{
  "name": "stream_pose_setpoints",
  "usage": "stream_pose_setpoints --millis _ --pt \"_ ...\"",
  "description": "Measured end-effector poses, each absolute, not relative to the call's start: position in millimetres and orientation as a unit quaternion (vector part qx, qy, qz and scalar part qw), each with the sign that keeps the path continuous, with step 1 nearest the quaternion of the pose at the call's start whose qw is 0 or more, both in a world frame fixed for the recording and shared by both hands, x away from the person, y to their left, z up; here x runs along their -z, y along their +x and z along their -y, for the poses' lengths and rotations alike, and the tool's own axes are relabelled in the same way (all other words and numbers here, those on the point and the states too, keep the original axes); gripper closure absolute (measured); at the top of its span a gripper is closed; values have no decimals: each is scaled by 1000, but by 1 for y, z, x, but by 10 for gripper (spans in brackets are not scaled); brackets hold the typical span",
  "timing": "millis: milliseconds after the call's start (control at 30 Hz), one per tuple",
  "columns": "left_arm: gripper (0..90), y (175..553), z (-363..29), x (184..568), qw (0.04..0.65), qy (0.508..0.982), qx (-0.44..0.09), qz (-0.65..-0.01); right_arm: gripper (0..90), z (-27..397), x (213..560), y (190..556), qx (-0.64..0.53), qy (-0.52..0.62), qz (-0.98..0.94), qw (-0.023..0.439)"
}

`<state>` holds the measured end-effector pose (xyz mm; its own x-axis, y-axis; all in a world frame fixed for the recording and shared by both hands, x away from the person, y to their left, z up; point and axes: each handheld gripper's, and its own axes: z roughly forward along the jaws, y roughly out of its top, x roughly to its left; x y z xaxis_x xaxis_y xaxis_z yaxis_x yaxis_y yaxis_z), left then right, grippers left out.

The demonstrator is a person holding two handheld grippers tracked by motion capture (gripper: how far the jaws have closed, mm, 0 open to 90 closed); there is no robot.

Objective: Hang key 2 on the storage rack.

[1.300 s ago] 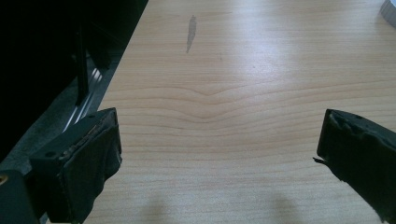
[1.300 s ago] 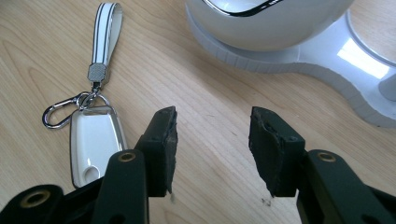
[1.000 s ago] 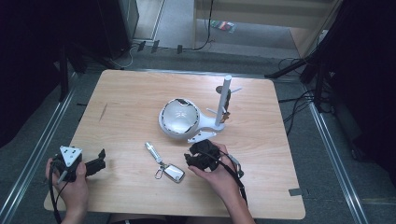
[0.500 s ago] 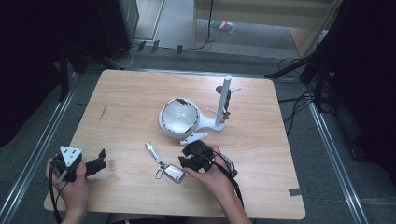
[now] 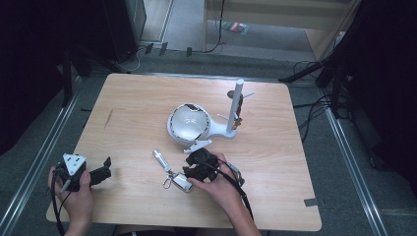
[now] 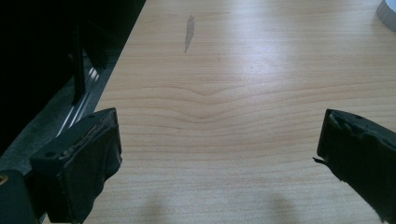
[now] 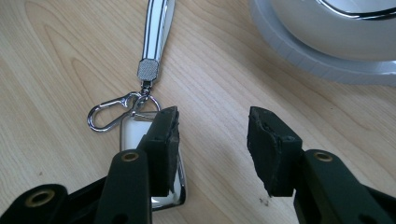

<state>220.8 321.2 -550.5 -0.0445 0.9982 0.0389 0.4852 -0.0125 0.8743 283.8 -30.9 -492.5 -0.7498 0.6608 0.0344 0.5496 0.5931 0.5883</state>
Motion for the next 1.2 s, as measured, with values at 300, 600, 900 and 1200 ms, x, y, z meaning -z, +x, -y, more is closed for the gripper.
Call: stream_pose_setpoints --millis 300,600,900,1200 --pt "0 221 -321 551 342 601 -378 -616 545 18 493 283 -290 330 -895 84" --pt "0 221 -321 551 342 603 -378 -614 565 1 498 285 -286 330 -897 67" --pt "0 221 -321 551 342 603 -377 -614 593 -24 505 293 -282 326 -900 58" --pt "0 221 -321 551 344 603 -376 -614 611 -35 511 306 -272 338 -900 49"
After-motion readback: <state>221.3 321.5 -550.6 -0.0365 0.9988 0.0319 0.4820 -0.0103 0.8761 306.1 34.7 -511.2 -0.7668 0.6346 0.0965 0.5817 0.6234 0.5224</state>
